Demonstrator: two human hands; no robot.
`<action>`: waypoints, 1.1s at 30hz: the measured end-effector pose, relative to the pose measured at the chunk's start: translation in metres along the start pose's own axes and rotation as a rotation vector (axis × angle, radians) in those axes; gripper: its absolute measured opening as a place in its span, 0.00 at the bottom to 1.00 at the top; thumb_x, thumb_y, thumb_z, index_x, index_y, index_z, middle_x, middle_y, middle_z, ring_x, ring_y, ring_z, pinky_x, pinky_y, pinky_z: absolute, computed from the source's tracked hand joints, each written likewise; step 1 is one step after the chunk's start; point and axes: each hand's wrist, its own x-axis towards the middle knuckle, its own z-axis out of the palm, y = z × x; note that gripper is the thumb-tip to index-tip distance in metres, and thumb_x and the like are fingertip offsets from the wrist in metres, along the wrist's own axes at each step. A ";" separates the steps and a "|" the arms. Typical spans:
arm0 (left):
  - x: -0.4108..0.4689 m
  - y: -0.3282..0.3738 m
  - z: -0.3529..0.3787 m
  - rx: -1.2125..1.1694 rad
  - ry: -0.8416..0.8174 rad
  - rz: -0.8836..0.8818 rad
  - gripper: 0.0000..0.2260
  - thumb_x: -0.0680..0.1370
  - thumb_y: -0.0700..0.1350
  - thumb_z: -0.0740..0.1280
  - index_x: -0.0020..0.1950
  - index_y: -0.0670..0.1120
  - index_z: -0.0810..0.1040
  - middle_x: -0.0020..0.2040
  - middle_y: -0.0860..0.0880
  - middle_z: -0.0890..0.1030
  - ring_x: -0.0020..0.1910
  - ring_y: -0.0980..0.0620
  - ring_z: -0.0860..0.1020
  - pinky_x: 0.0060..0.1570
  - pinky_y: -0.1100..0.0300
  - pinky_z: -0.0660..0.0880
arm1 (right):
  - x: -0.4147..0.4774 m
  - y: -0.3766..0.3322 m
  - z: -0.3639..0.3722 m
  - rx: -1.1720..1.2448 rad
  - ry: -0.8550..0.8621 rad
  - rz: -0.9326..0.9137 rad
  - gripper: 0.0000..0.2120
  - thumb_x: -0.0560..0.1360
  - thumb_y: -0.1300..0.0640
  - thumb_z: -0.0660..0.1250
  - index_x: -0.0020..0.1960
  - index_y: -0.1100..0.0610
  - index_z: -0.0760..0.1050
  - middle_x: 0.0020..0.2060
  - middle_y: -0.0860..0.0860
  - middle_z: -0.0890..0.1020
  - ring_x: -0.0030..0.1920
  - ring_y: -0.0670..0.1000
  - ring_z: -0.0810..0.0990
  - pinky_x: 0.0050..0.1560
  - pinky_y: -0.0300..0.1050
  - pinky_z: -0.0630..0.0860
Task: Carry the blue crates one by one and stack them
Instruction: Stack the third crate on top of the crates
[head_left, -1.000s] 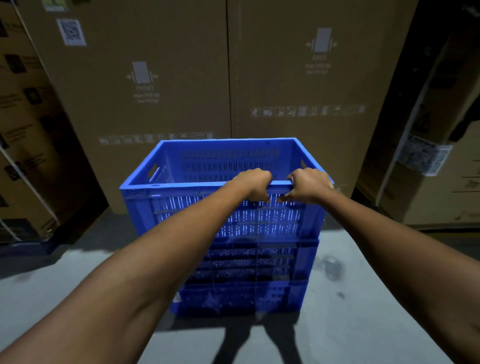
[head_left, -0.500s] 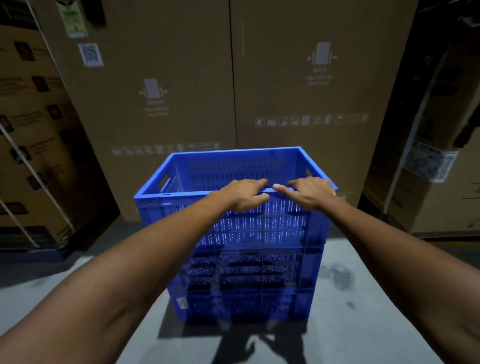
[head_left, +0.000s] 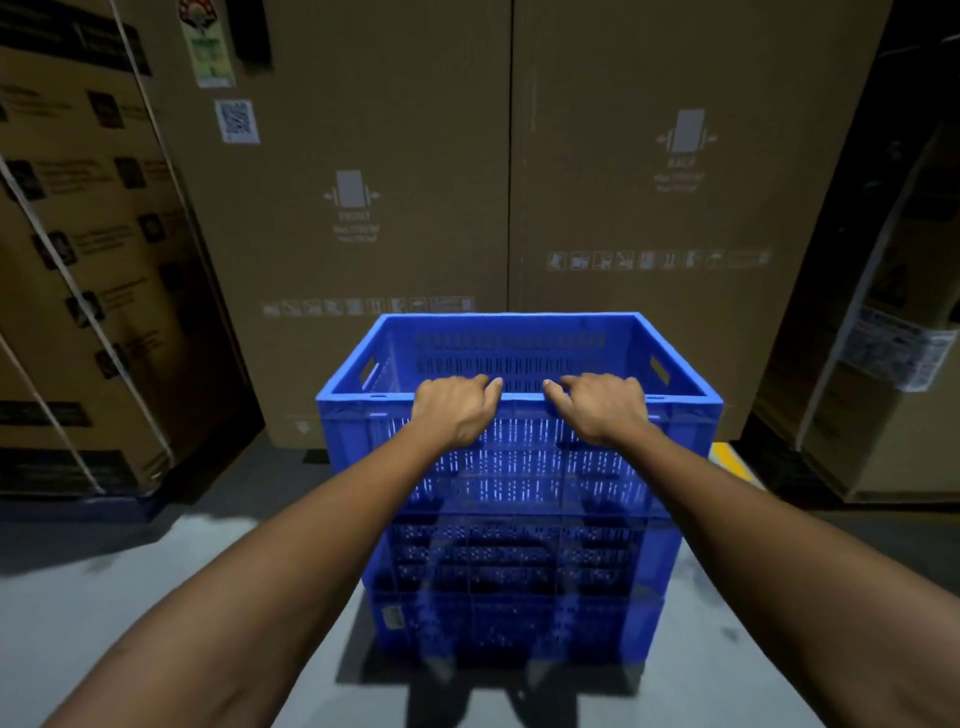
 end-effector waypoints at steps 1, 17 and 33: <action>0.001 0.001 0.000 0.000 -0.006 -0.006 0.24 0.83 0.58 0.43 0.53 0.47 0.75 0.46 0.44 0.82 0.44 0.41 0.78 0.42 0.51 0.66 | 0.001 0.000 0.000 -0.003 -0.007 0.011 0.28 0.80 0.38 0.44 0.48 0.50 0.79 0.45 0.53 0.83 0.45 0.57 0.77 0.46 0.53 0.63; 0.005 -0.005 0.004 -0.065 0.007 0.029 0.27 0.83 0.60 0.44 0.69 0.47 0.71 0.65 0.44 0.77 0.62 0.42 0.75 0.58 0.45 0.70 | 0.002 -0.023 0.005 0.060 -0.026 0.128 0.35 0.78 0.30 0.40 0.75 0.46 0.64 0.70 0.54 0.71 0.70 0.58 0.66 0.62 0.63 0.63; -0.014 -0.025 -0.072 -0.212 -0.241 0.116 0.34 0.80 0.66 0.47 0.80 0.52 0.40 0.81 0.45 0.40 0.79 0.44 0.39 0.75 0.36 0.41 | -0.021 -0.044 -0.061 0.224 -0.275 -0.015 0.51 0.67 0.20 0.45 0.81 0.47 0.40 0.80 0.53 0.44 0.79 0.57 0.43 0.75 0.65 0.53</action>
